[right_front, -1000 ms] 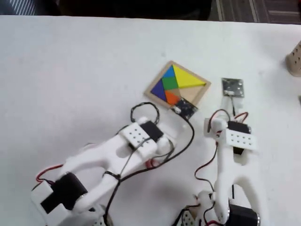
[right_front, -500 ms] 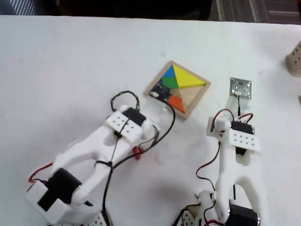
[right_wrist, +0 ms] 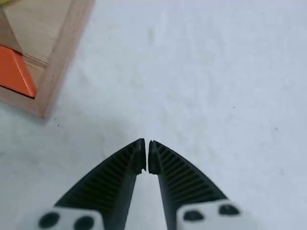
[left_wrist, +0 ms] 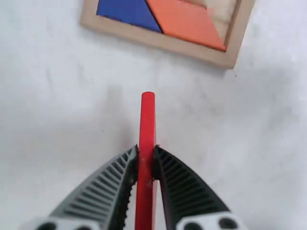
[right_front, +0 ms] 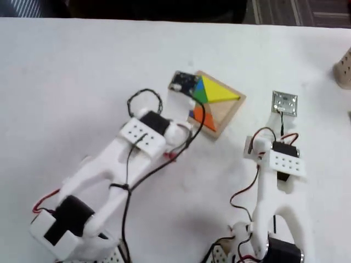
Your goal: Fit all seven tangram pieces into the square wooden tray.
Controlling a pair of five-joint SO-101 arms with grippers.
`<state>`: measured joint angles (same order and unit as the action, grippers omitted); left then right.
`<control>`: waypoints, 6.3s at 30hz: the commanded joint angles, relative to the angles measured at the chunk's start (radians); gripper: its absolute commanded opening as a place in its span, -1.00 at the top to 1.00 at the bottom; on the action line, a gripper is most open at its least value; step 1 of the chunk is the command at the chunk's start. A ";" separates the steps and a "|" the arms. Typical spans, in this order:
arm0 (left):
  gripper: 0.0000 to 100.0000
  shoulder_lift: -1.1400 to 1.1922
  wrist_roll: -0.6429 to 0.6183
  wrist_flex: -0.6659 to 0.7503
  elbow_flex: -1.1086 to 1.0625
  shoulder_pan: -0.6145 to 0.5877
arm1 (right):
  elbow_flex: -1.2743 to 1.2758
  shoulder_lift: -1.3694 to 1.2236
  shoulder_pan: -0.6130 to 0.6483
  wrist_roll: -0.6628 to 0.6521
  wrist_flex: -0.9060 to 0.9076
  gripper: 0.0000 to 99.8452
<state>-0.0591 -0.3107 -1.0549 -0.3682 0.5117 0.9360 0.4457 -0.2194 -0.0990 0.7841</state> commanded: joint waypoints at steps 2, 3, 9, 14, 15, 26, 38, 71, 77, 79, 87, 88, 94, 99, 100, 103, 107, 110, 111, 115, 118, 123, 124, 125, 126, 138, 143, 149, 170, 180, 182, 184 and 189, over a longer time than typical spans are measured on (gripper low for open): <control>0.95 -0.042 -0.026 -0.014 0.158 -0.013 | -0.029 0.028 -0.045 0.011 -0.013 0.96; 0.95 -0.041 -0.051 -0.015 0.187 -0.013 | -0.028 0.028 -0.054 0.011 -0.012 0.96; 0.95 0.012 -0.175 -0.015 0.341 -0.013 | 0.000 0.028 -0.087 0.009 -0.025 0.95; 0.95 0.211 -0.201 -0.015 0.523 -0.047 | 0.000 0.028 -0.087 0.009 -0.025 0.95; 0.95 0.259 -0.201 -0.015 0.569 -0.053 | 0.000 0.028 -0.087 0.009 -0.025 0.95; 0.95 0.728 -0.279 -0.098 1.103 -0.070 | 0.002 0.028 -0.087 0.009 -0.025 0.95; 0.60 1.102 -0.281 -0.287 1.528 -0.133 | 0.002 0.028 -0.085 0.009 -0.025 0.95; 0.90 1.099 0.078 -0.738 1.949 -0.314 | 0.003 0.028 0.035 0.009 -0.053 0.95; 0.90 0.845 0.083 -0.735 1.580 -0.321 | 0.015 0.028 0.054 0.009 -0.079 0.95; 0.90 0.754 0.081 -0.732 1.432 -0.321 | 0.023 0.028 0.056 0.009 -0.101 0.95; 0.89 0.588 0.092 -0.646 1.019 -0.371 | 0.023 0.028 0.147 0.015 -0.102 0.95; 0.90 0.587 0.110 -0.615 0.974 -0.386 | 0.023 0.030 0.159 0.044 -0.102 0.95; 0.89 0.582 0.187 -0.413 0.715 -0.486 | -0.021 0.028 0.173 0.209 -0.104 0.75; 0.89 0.582 0.187 -0.259 0.575 -0.541 | -0.038 0.022 0.174 0.285 -0.157 0.74; 0.89 0.582 0.187 -0.222 0.548 -0.549 | -0.043 0.007 0.174 0.288 -0.171 0.73; 0.89 0.582 0.221 -0.117 0.471 -0.561 | -0.095 -0.076 0.174 0.292 -0.180 0.73; 0.90 0.565 0.258 -0.063 0.423 -0.561 | -0.209 -0.217 0.174 0.295 -0.179 0.73; 0.90 0.522 0.264 0.009 0.364 -0.561 | -0.285 -0.297 0.174 0.356 -0.179 0.73; 0.90 0.503 0.265 0.049 0.330 -0.561 | -0.310 -0.323 0.176 0.376 -0.179 0.73; 0.89 0.383 0.265 0.186 0.166 -0.555 | -0.402 -0.409 0.220 0.399 -0.150 0.73; 0.89 0.298 0.265 0.281 0.054 -0.552 | -0.463 -0.466 0.259 0.400 -0.130 0.73; 0.89 0.254 0.319 0.336 -0.012 -0.529 | -0.566 -0.575 0.278 0.416 -0.130 0.73; 0.89 0.254 0.344 0.336 -0.014 -0.526 | -0.586 -0.598 0.275 0.431 -0.127 0.73; 0.89 0.254 0.361 0.336 -0.015 -0.524 | -0.608 -0.619 0.271 0.440 -0.114 0.73; 0.89 0.254 0.365 0.336 -0.015 -0.524 | -0.635 -0.641 0.269 0.442 -0.094 0.73; 0.89 0.254 0.370 0.339 -0.015 -0.524 | -0.973 -0.903 0.278 0.439 0.208 0.78; 0.89 0.254 0.365 0.339 -0.012 -0.532 | -1.013 -0.932 0.294 0.345 0.240 0.96; 0.89 0.246 0.364 0.342 -0.008 -0.565 | -1.013 -0.931 0.323 0.333 0.280 0.96; 0.89 0.246 0.362 0.361 -0.017 -0.608 | -0.230 -0.317 0.484 0.150 0.076 0.96; 0.89 0.254 0.362 0.361 -0.018 -0.607 | -0.133 -0.245 0.484 0.147 0.104 0.96; 0.89 0.255 0.362 0.361 -0.018 -0.607 | -0.132 -0.246 0.484 0.110 0.104 0.96; 0.89 0.255 0.362 0.361 -0.018 -0.607 | -0.126 -0.245 0.490 0.077 0.119 0.96; 0.89 0.255 0.362 0.362 -0.018 -0.605 | -0.123 -0.245 0.533 0.066 0.139 0.96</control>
<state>0.2616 0.0437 -0.7158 -0.3943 -0.0882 0.8117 0.1542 0.2823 -0.0084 0.9022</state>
